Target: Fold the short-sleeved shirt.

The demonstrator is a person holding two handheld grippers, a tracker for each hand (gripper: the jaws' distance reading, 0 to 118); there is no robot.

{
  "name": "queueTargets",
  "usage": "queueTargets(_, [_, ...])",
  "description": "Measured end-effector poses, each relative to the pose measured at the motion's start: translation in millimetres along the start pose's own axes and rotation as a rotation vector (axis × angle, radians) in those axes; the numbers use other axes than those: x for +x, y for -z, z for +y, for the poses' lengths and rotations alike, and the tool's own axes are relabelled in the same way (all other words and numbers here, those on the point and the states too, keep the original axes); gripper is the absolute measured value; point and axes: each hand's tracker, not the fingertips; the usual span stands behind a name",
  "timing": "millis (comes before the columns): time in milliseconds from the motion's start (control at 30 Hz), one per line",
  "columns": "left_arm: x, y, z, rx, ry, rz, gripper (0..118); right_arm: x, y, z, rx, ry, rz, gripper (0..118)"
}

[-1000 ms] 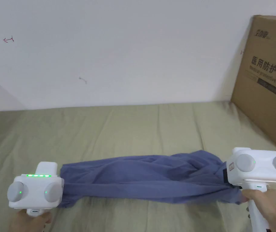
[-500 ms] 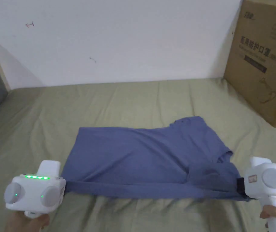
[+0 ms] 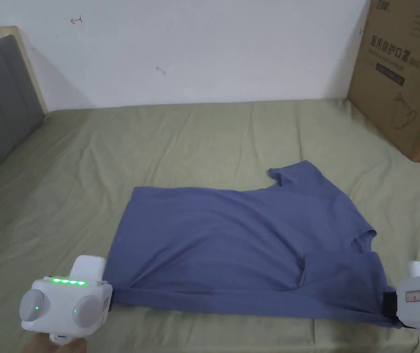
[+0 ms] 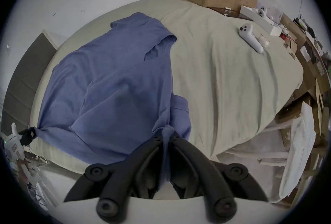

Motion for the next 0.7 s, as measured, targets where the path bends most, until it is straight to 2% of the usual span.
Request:
queueTargets(67, [-1.1, -1.4, -3.3, 0.001, -0.014, -0.003, 7, -0.5, -3.5, -0.9, 0.026, 0.004, 0.003, 3])
queueTargets(100, [-1.9, 1.0, -3.9, -0.001, -0.02, -0.005, 13, -0.7, -4.7, 0.0, 0.037, 0.007, 0.005, 3])
queueTargets(133, [-3.4, 1.1, -4.4, -0.01, -0.021, 0.0, 36, -1.0, -5.5, 0.9, 0.039, 0.009, 0.005, 4])
queueTargets(167, [-6.6, 1.0, -6.4, -0.013, -0.028, 0.001, 63, -2.0, -6.4, 2.1, 0.043, 0.009, 0.007, 11])
queueTargets(200, [-11.1, 0.3, -8.0, -0.018, -0.045, -0.009, 91, -3.3, -8.4, 3.0, 0.046, 0.009, 0.002, 26])
queueTargets(233, [-12.8, -4.1, -10.5, -0.019, -0.071, -0.033, 106, -3.4, -10.8, 3.1, 0.057, 0.009, -0.013, 55])
queueTargets(267, [-15.6, -9.9, -12.1, 0.007, -0.105, -0.047, 105, -2.4, -13.3, 3.4, 0.065, 0.009, -0.014, 71])
queueTargets(400, [-27.1, -31.9, -16.8, 0.062, -0.19, -0.098, 103, -3.9, -29.6, 7.0, 0.102, 0.018, 0.03, 69])
queueTargets(433, [-29.0, -38.0, -18.9, 0.076, -0.203, -0.118, 94, -5.4, -34.3, 7.1, 0.127, 0.006, 0.054, 63])
queueTargets(467, [-30.3, -44.3, -21.5, 0.093, -0.215, -0.135, 74, -8.3, -38.6, 6.6, 0.138, -0.008, 0.054, 40])
queueTargets(500, [-30.5, -48.9, -25.2, 0.102, -0.215, -0.139, 35, -12.4, -42.4, 5.8, 0.15, -0.029, 0.047, 1])
queueTargets(533, [-30.2, -52.8, -28.2, 0.108, -0.208, -0.144, 0, -16.3, -43.7, 4.5, 0.164, -0.056, 0.039, 0])
queueTargets(567, [-26.8, -53.3, -31.2, 0.103, -0.199, -0.125, 0, -21.4, -46.2, 2.2, 0.179, -0.075, 0.002, 0])
queueTargets(633, [-26.4, -55.8, -37.0, 0.106, -0.175, -0.132, 0, -27.0, -44.3, -0.7, 0.149, -0.093, 0.057, 0])
queueTargets(700, [-25.6, -54.1, -40.9, 0.092, -0.181, -0.136, 0, -30.1, -39.4, -4.5, 0.129, -0.084, 0.064, 0])
